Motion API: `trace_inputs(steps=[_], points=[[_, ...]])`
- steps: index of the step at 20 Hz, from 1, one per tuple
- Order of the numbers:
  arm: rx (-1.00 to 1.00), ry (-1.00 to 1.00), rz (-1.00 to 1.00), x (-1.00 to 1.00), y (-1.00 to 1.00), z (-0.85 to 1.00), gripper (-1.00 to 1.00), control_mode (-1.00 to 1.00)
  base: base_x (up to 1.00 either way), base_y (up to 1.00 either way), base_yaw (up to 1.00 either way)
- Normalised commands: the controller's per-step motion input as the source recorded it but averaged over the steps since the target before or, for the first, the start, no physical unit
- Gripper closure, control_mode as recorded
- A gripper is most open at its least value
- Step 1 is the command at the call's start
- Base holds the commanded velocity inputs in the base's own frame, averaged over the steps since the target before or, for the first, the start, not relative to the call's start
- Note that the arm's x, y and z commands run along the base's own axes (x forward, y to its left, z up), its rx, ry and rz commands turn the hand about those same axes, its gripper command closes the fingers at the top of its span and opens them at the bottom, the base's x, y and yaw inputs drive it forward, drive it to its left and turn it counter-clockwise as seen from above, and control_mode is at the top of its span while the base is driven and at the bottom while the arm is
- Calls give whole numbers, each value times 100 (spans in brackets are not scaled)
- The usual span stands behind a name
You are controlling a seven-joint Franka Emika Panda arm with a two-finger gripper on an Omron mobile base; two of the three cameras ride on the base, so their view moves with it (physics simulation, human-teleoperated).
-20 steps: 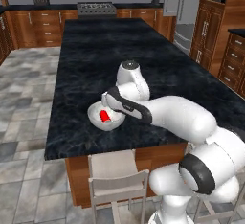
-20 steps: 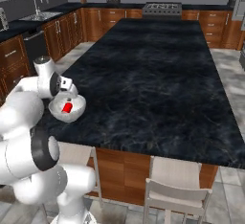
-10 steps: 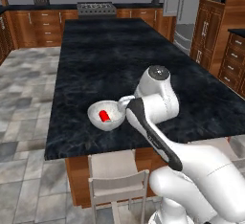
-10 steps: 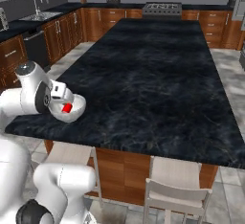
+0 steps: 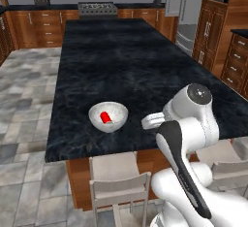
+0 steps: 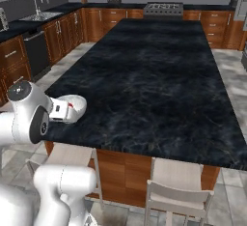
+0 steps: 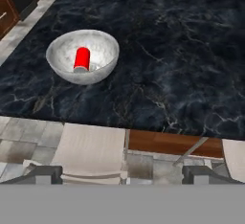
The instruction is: Open the fridge, grab two sodas, and place both sodas inside the bowl with ice on the dining counter.
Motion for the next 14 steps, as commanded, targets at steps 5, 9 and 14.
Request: trace_inputs(steps=[5,9,14], points=[[-2,-1,4,-33,-2,-37,-100,100,-28,23,8],[0,0,0,0,0,0,-100,100,-78,100,16],[0,0,0,0,0,0,-100,100,-35,100,5]])
